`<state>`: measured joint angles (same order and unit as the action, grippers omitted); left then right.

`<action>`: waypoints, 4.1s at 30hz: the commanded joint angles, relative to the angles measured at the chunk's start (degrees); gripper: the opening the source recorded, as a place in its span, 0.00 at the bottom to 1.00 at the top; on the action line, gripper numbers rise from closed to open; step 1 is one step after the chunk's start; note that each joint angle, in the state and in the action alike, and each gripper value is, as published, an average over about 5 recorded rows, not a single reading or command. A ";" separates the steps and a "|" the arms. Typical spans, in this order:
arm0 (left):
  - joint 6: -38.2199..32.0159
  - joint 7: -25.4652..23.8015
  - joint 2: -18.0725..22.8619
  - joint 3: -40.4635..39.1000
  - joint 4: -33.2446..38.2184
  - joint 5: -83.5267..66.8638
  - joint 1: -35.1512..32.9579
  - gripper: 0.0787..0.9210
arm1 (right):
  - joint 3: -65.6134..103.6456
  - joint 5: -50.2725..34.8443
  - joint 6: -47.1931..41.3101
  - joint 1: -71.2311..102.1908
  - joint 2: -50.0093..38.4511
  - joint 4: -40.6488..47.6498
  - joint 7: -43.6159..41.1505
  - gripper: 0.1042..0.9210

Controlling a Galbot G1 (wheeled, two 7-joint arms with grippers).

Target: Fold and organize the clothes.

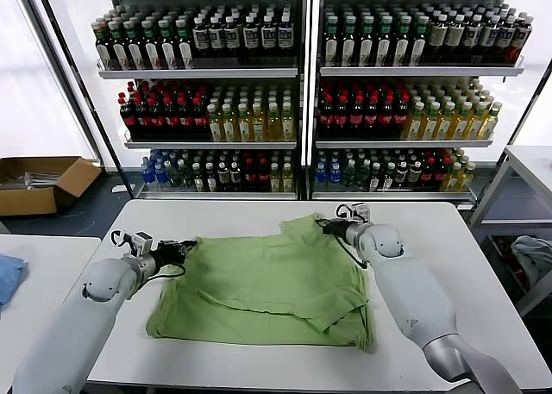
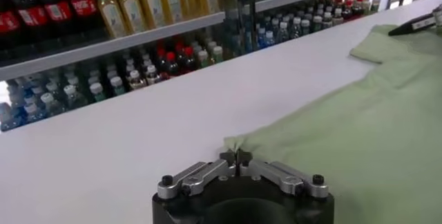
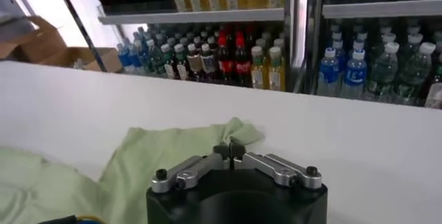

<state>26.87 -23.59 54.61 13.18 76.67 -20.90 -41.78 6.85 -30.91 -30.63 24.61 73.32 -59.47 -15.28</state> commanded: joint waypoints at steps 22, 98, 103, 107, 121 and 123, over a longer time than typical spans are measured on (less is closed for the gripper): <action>3.33 5.13 -7.58 13.27 24.55 -5.15 -19.24 0.01 | 15.63 -15.87 -2.05 33.51 -14.39 -43.98 4.31 0.00; -0.52 33.29 19.34 19.67 33.76 -4.39 -42.43 0.88 | 56.39 -8.63 22.11 66.22 -7.53 -49.98 -5.87 0.88; -0.82 32.72 20.65 18.96 33.18 -4.12 -43.06 0.78 | 56.37 -10.20 22.62 66.47 -7.93 -49.19 -6.88 0.88; -1.41 32.09 21.48 18.76 32.98 -4.07 -43.39 0.64 | 56.41 -10.80 22.62 66.62 -8.22 -49.12 -6.85 0.88; -4.85 29.65 22.63 19.59 34.95 0.95 -43.02 0.16 | 54.81 -10.47 21.67 65.30 -8.62 -50.14 -5.98 0.88; -5.45 29.00 22.38 19.97 35.13 1.24 -43.26 0.09 | 54.71 -10.35 21.59 65.23 -8.50 -50.37 -5.95 0.88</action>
<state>23.17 6.59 76.65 32.89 111.35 -22.14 -84.96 61.69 -41.00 -9.05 89.97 64.75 -109.50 -21.13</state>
